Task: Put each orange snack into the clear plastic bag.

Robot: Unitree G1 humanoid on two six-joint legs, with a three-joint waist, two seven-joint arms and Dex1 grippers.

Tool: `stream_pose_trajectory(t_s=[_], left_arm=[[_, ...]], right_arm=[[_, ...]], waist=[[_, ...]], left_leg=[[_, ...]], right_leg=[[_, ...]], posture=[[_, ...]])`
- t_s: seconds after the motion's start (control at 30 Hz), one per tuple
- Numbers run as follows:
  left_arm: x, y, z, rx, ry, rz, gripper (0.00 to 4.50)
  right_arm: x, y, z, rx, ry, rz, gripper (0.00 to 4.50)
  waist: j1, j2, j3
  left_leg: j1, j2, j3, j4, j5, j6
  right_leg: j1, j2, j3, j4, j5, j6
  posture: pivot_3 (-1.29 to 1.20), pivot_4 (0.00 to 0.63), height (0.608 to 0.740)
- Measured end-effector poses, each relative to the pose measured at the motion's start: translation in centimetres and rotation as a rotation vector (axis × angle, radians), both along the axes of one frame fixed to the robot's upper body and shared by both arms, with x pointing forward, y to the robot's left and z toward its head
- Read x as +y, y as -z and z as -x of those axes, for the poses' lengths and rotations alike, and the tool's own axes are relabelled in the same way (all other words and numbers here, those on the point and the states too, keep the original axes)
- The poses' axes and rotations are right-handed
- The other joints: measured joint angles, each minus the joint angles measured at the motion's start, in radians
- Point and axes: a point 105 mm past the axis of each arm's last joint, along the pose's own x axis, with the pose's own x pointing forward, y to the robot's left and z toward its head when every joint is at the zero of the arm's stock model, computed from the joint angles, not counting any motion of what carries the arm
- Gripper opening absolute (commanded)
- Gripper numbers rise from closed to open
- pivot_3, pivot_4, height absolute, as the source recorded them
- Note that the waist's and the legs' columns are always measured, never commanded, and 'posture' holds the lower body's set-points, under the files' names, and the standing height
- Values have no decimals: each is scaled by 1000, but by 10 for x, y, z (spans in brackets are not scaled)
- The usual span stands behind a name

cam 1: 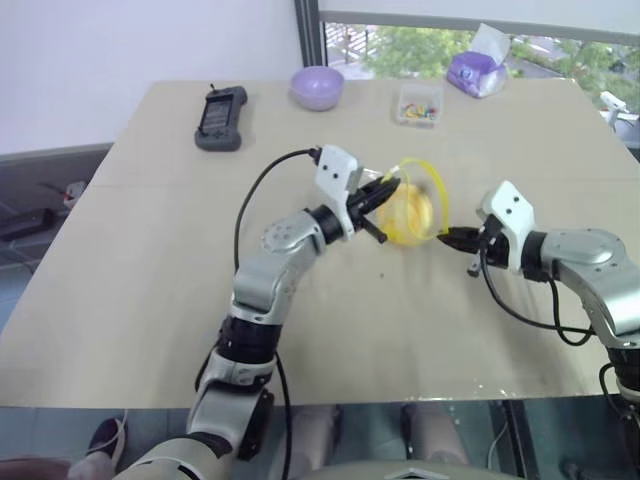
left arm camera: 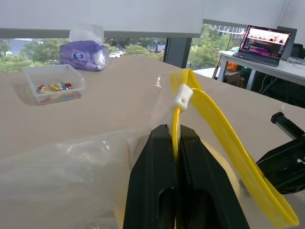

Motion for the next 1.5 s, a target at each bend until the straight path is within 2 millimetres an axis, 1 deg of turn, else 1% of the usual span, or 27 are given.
stream_pose_trajectory(t_s=[0.07, 0.17, 0.23, 0.3, 0.37, 0.4, 0.47, 0.53, 0.57, 0.6, 0.67, 0.7, 0.8, 0.83, 0.9, 1.0, 1.1, 1.13, 1.2, 1.23, 1.27, 1.3, 1.4, 1.47, 1.5], left_arm=[[2, 0, -1, -5, -6, -4, 0], [7, -8, -9, -41, -38, -18, 0], [11, -21, -20, -79, -75, -11, 0], [13, -38, -27, -134, -99, 1, 0], [14, -45, -29, -158, -104, 7, 0], [15, -45, -31, -162, -108, 6, 0], [17, -42, -34, -156, -119, -1, 0], [21, -38, -36, -153, -129, -17, 0], [21, -36, -35, -159, -119, -36, 0], [21, -30, -34, -152, -110, -57, 0], [18, -14, -28, -128, -75, -96, 0], [18, 3, -23, -98, -50, -136, 0], [19, 28, -14, -38, -16, -190, 0], [20, 31, -12, -30, -8, -200, 0], [20, 30, -6, -36, 8, -213, 0], [19, 26, -1, -50, 19, -222, 0], [20, 30, 1, -35, 24, -231, 0], [19, 32, 2, -30, 29, -233, 0], [21, 34, 1, -25, 24, -237, 0], [22, 34, 1, -24, 22, -238, 0], [22, 34, 1, -23, 22, -238, 0], [21, 34, 1, -23, 23, -236, 0], [19, 33, 3, -24, 37, -228, 0], [17, 32, 7, -19, 55, -214, 0], [14, 31, 10, -16, 77, -201, 0]], right_arm=[[0, -13, -4, -48, 5, -4, 37], [-11, -44, -21, -172, 74, -16, 37], [-19, -73, -37, -286, 141, -22, 37], [-27, -107, -47, -407, 200, -46, 37], [-29, -123, -49, -464, 218, -52, 37], [-31, -126, -50, -480, 222, -45, 37], [-37, -123, -53, -484, 235, -22, 37], [-46, -116, -54, -487, 246, 33, 37], [-50, -110, -53, -485, 240, 72, 37], [-51, -102, -52, -469, 233, 94, 37], [-57, -81, -49, -427, 216, 159, 37], [-58, -61, -42, -374, 186, 210, 37], [-57, -23, -28, -256, 128, 254, 37], [-57, -13, -23, -226, 111, 271, 37], [-57, -5, -15, -202, 83, 301, 37], [-59, -9, -12, -216, 74, 322, 37], [-61, -18, -10, -243, 71, 324, 37], [-63, -20, -8, -236, 60, 335, 667], [-67, -19, -4, -216, 54, 340, 1430], [-69, -18, -2, -208, 52, 341, 1695], [-69, -19, -1, -210, 51, 346, 2260], [-69, -22, 1, -217, 45, 356, 2662], [-68, -28, 11, -194, -7, 402, 2662], [-60, -39, 16, -217, -42, 397, 2662], [-51, -48, 17, -234, -65, 378, 2662]], waist=[[0, 0, 0], [2, 0, 0], [2, 0, 0], [1, 0, 0], [0, 0, 0], [0, 0, 0], [-1, 0, 0], [0, 0, 0], [0, 0, 0], [-2, 0, 0], [-3, 0, 0], [-3, 0, 0], [-5, 1, 0], [-6, 1, 0], [-5, 1, 0], [-4, 1, 0], [-1, 1, 0], [0, 1, 0], [1, 1, 0], [2, 1, 0], [2, 1, 0], [2, 1, 0], [1, 1, 0], [-4, 1, 0], [-6, 2, 0]], left_leg=[[0, 0, 0, 0, 0, 0], [0, 0, 0, 0, 0, 0], [0, -1, 0, 0, 0, 0], [0, -1, 0, -1, 0, 0], [-1, -1, 0, -2, 0, 0], [-2, -1, 0, -3, 0, 0], [-4, -1, 0, -2, 0, 0], [-9, -1, -1, 0, 0, 0], [-15, -1, -1, 4, 0, 0], [-16, -1, -1, 5, 0, 0], [-16, -1, -1, 5, 0, 0], [-16, -1, -1, 4, 0, 0], [-16, -1, -1, 5, 0, 0], [-16, -1, -1, 6, 0, 0], [-16, -1, -1, 7, 0, 0], [-15, -1, -1, 10, 0, 0], [-16, -1, -1, 11, 0, 0], [-16, -1, -1, 11, 0, 0], [-16, -1, -1, 11, 0, 0], [-16, -1, -1, 11, 0, 0], [-16, -1, -1, 11, 0, 0], [-16, -1, -1, 11, 0, 0], [-16, -1, -1, 11, 0, 0], [-16, 0, -1, 11, 0, 0], [-16, 0, 0, 11, 0, 0]], right_leg=[[0, 0, 0, 0, 0, 0], [0, 0, 0, 0, 0, 0], [0, 0, 0, 0, 0, 0], [0, 0, 0, -1, 0, 0], [-1, 0, 0, -3, 0, 0], [-1, 0, -1, -4, 0, 0], [-3, -1, -1, -4, 0, 0], [-8, -1, -1, -1, 0, 0], [-14, -1, -1, 1, 0, 0], [-14, -1, -1, 2, 0, 0], [-14, -1, -1, 1, 0, 0], [-14, -1, -1, 1, 0, 0], [-15, -1, -1, 3, 0, 0], [-15, -1, -1, 3, 0, 0], [-14, -1, -1, 4, 0, 0], [-13, -1, -1, 5, 1, 0], [-13, 0, -1, 6, 1, 0], [-13, 0, -1, 6, 1, -1], [-13, -1, -1, 6, 1, -1], [-13, -1, -1, 6, 1, -1], [-13, -1, -1, 6, 1, -1], [-13, -1, -1, 6, 1, -1], [-13, -1, -1, 6, 1, -1], [-13, 0, -1, 6, 1, -1], [-13, 0, -1, 6, 1, -1]], posture=[[0, 150, 740], [0, 150, 740], [0, 150, 740], [0, 150, 740], [0, 150, 740], [0, 150, 740], [0, 150, 740], [0, 150, 740], [0, 150, 740], [0, 150, 740], [0, 150, 740], [0, 150, 740], [0, 150, 740], [0, 150, 740], [0, 150, 740], [0, 150, 740], [0, 150, 740], [0, 150, 740], [0, 150, 740], [0, 150, 740], [0, 150, 740], [0, 150, 740], [0, 150, 740], [0, 150, 740], [0, 150, 740]])
